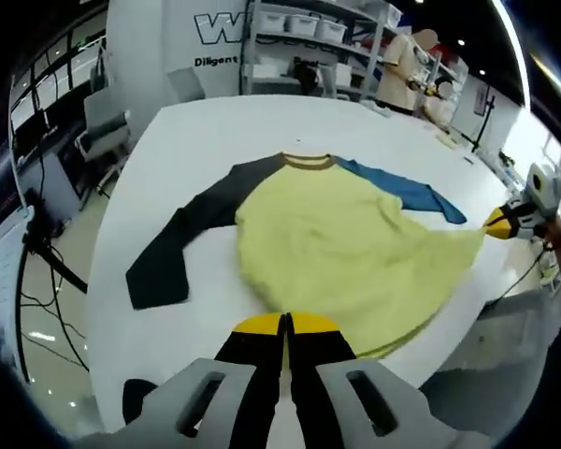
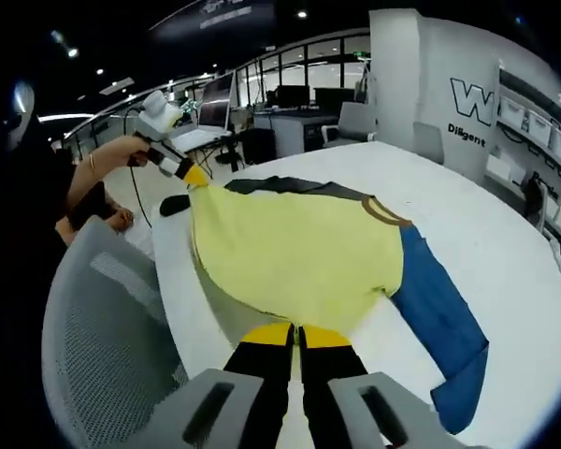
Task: Fold the garment on the visible template until the final outline fits inside the template.
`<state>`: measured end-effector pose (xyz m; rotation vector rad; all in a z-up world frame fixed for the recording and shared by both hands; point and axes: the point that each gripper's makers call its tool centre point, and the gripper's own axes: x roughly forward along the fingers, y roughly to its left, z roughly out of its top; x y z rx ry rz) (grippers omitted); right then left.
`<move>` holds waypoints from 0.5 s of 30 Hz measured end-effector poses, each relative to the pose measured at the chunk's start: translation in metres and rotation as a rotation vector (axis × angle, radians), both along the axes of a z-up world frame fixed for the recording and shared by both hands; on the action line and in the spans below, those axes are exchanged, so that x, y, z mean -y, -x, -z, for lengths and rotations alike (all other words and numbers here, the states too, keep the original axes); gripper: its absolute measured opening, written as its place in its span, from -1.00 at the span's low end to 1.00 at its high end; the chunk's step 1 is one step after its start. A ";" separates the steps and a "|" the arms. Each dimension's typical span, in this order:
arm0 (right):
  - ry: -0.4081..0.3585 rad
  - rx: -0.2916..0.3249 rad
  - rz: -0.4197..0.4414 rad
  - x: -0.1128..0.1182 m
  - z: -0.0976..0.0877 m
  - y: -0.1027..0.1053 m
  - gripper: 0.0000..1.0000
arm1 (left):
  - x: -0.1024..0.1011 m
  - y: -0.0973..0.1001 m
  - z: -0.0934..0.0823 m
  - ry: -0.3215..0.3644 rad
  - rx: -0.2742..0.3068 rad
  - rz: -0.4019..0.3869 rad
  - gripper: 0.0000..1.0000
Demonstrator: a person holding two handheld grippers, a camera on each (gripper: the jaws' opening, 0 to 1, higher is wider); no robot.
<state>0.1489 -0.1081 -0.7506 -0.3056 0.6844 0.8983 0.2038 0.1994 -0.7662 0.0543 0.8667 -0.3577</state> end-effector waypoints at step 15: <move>0.215 -0.133 -0.003 0.014 0.070 0.044 -1.00 | -0.014 0.040 0.060 -0.043 -0.115 0.015 -1.00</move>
